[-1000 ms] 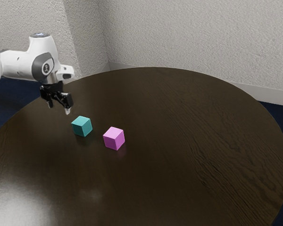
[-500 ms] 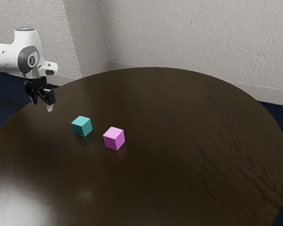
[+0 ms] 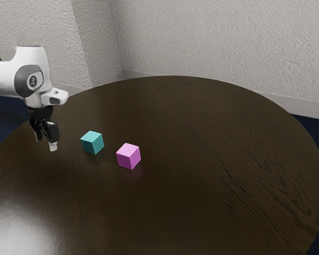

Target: Pick up the blue block with one arm, and put the blue block on the pink block with one arm

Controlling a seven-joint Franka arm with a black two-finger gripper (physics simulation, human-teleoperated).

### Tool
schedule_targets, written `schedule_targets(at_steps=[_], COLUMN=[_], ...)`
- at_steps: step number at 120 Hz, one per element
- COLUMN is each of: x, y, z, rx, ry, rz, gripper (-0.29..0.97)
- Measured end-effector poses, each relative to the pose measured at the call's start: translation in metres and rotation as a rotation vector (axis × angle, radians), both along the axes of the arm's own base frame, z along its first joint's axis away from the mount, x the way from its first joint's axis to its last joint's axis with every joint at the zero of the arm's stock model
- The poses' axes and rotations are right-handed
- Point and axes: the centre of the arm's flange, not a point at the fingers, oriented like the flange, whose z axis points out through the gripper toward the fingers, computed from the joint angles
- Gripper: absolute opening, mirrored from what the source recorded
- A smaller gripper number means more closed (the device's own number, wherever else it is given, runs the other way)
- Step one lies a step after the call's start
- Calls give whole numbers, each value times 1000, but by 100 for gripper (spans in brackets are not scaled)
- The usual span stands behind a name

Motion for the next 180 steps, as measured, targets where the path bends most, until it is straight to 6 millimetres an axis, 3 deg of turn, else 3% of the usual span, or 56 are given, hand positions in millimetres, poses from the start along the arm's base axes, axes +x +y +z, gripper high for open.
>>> schedule_targets(at_steps=[10,22,38,48,58,78,112,134,158,180], x=[8,42,93,110,115,127,141,150,152,154], y=[-1,10,-11,-26,-29,-23,-25,-21,8,22], z=[-13,-21,-29,-34,-36,-22,-42,-66,-67,-80], rx=[-3,-4,-27,-39,-36,-9,-63,-57,8,30], ry=[-8,-49,-105,-120,-125,-176,-245,-243,-259,-253], rz=[-22,-44,-117,-146,-126,-65,110,190,281,341], gripper=[68,68,68,68,68,68,68,68,68,68])
